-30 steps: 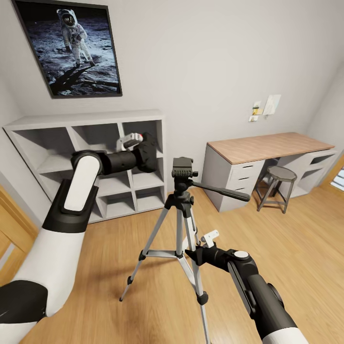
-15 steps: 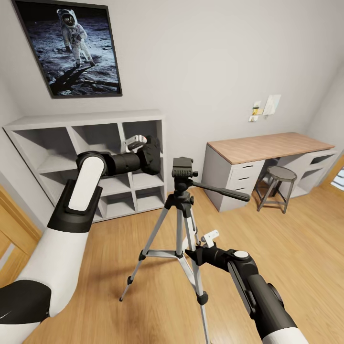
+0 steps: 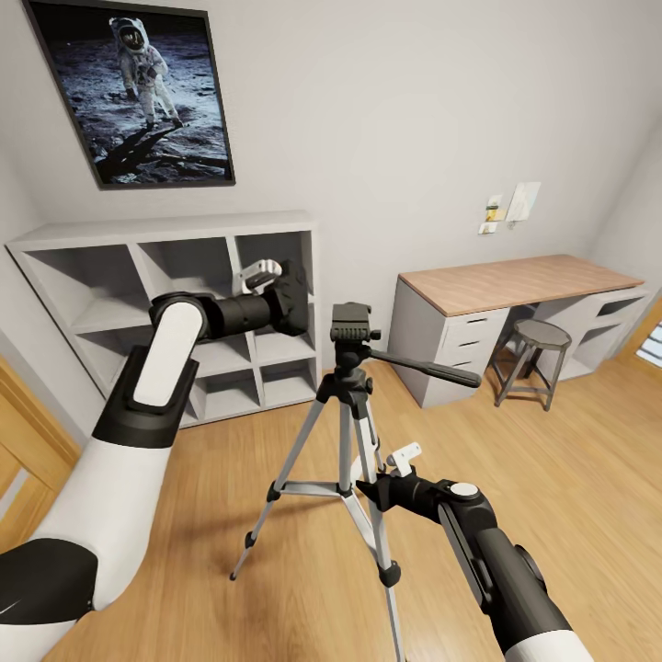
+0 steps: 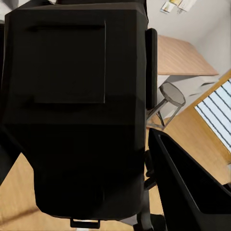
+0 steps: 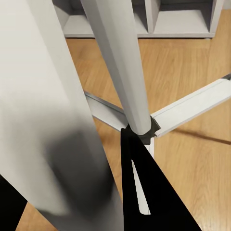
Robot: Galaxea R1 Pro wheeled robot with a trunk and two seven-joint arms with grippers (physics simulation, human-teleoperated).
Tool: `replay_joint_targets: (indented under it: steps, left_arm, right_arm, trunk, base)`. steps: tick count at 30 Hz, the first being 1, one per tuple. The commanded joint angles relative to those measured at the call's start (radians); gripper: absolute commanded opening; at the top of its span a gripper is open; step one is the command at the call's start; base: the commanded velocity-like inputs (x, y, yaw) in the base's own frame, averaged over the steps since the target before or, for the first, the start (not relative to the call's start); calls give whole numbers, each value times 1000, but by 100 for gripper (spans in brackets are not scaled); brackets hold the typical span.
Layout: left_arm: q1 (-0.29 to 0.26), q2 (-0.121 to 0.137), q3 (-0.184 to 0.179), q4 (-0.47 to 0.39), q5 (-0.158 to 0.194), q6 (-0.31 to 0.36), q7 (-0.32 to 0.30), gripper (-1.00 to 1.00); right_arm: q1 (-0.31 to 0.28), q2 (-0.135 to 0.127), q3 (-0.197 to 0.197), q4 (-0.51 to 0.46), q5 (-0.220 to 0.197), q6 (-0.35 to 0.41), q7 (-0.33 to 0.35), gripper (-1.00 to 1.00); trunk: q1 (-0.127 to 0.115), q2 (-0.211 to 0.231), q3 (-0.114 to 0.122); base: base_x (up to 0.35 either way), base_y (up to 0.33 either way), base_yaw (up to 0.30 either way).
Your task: Attach the digital camera to the camera tripod in the bedroom.
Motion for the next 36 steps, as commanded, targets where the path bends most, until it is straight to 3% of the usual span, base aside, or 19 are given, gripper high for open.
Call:
replay_joint_targets:
  steps: [1,4,8,15,21,27,36]
  left_arm:
    - [-1,0,-1,0,9,1,10,-100]
    - [-1,-2,-2,43,22,-3,15,-100]
    - [-1,4,-3,68,13,-2,10,-100]
    - [-1,36,-7,66,-31,-1,12,-100]
    - [-1,42,-9,58,-46,-2,21,-100]
    - [-1,48,-17,44,-89,4,17,-100]
    - [-1,84,-27,24,-90,16,4,-100]
  right_arm:
    - [-1,0,-3,57,48,-5,7,-100]
    - [-1,0,-3,57,48,-5,8,-100]
    - [-1,0,-2,57,48,-5,9,-100]
    - [-1,0,-2,57,48,-5,10,-100]
    - [-1,0,-1,58,49,-5,10,-100]
    - [-1,0,-1,58,49,-5,10,-100]
    - [-1,0,-1,58,49,-5,10,-100]
  trunk:
    - [1,-2,-2]
    - [1,-2,-2]
    - [1,-2,-2]
    - [1,-2,-2]
    - [1,-2,-2]
    - [1,-2,-2]
    - [1,-2,-2]
  base:
    - [0,0,0]
    - [0,0,0]
    - [0,0,0]
    - [0,0,0]
    - [0,55,0]
    - [0,18,0]
    - [0,1,0]
